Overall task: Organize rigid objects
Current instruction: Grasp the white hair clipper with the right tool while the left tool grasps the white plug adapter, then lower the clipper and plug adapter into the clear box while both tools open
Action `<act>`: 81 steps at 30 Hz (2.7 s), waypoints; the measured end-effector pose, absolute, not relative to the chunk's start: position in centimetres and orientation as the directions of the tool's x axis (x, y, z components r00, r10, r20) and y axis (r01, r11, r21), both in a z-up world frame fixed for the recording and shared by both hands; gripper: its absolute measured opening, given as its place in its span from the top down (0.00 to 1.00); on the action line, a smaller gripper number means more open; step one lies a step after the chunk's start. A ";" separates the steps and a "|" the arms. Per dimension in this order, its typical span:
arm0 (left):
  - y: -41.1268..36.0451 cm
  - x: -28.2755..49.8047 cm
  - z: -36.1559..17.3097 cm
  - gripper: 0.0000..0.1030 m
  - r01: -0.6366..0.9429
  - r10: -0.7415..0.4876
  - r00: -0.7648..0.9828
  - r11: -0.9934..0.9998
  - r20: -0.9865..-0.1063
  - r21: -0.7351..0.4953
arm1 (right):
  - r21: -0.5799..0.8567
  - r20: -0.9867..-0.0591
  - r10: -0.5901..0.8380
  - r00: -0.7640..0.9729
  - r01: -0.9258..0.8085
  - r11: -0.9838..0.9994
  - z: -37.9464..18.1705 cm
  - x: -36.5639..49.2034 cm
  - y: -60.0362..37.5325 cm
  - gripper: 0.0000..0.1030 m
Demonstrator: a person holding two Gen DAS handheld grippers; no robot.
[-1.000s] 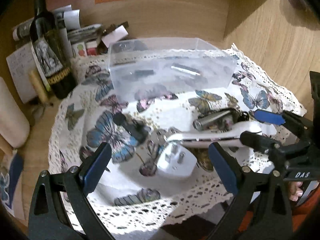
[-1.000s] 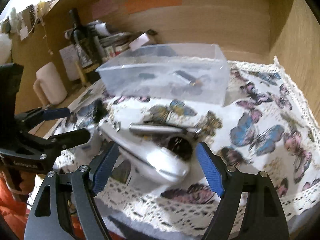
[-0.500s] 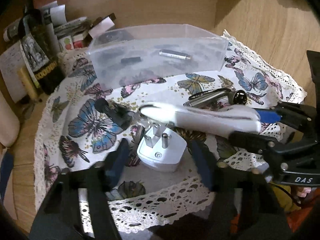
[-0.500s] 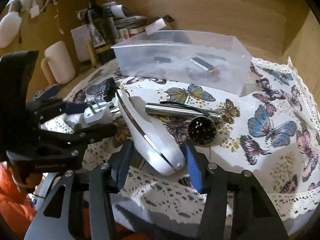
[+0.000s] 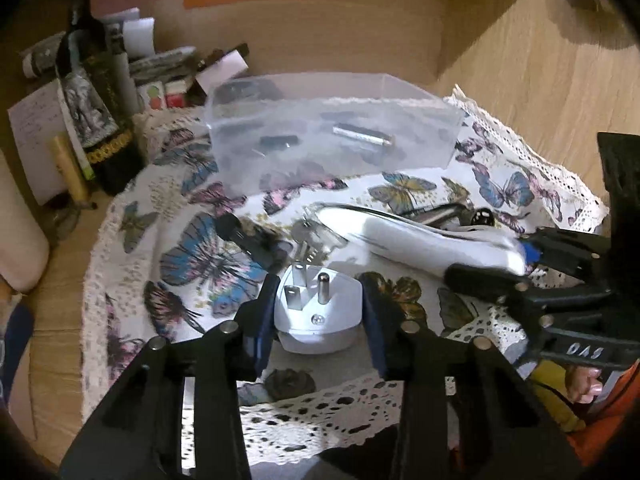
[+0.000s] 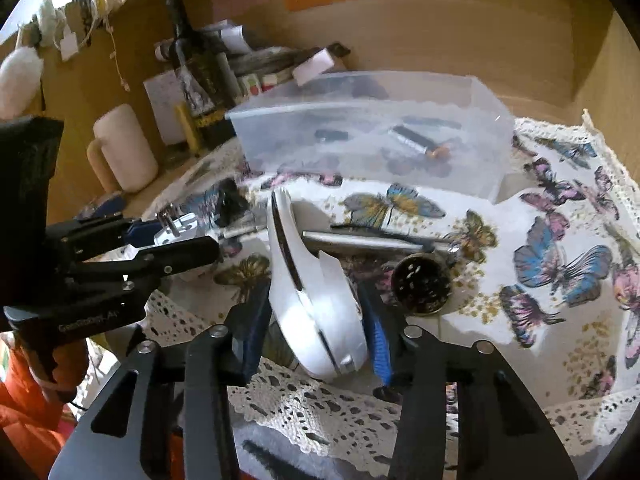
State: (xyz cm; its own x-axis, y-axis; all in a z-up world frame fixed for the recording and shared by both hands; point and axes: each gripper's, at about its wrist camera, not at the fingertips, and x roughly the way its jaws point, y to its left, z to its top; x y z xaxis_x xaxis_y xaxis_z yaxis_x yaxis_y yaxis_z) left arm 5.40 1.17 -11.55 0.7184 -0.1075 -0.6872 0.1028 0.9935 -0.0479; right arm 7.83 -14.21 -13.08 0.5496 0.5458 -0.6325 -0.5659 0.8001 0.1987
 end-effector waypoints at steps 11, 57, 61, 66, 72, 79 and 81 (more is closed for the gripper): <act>1.9 5.6 -8.3 0.62 0.079 -0.098 0.779 0.995 -0.619 -0.059 | 0.139 -0.514 0.525 0.679 -0.538 0.831 -7.4 8.0 -15.6 0.66; 3.9 22.7 -7.2 0.62 0.100 -0.119 0.688 0.993 -0.715 -0.069 | -0.092 -0.546 0.357 0.758 -0.478 0.874 -4.4 23.4 -12.2 0.66; 3.8 23.7 -7.8 0.62 0.089 -0.121 0.670 0.993 -0.733 -0.082 | -0.075 -0.594 0.391 0.703 -0.533 0.843 -5.0 24.0 -10.9 0.66; 4.0 22.9 -7.0 0.52 0.090 -0.126 0.690 0.992 -0.713 -0.088 | -0.023 -0.641 0.413 0.647 -0.554 0.832 -6.1 25.1 -9.8 0.63; 4.6 20.6 -4.8 0.40 0.081 -0.094 0.753 0.995 -0.652 -0.050 | 0.046 -0.684 0.432 0.588 -0.556 0.830 -6.8 25.6 -9.5 0.61; 5.8 17.8 -2.3 0.22 0.044 -0.060 0.802 0.998 -0.594 -0.041 | 0.060 -0.591 0.464 0.659 -0.538 0.841 -3.3 22.5 -11.3 0.46; 6.1 16.9 -1.8 0.14 0.037 -0.054 0.813 0.998 -0.579 -0.041 | 0.054 -0.552 0.469 0.689 -0.532 0.845 -2.1 21.1 -12.0 0.38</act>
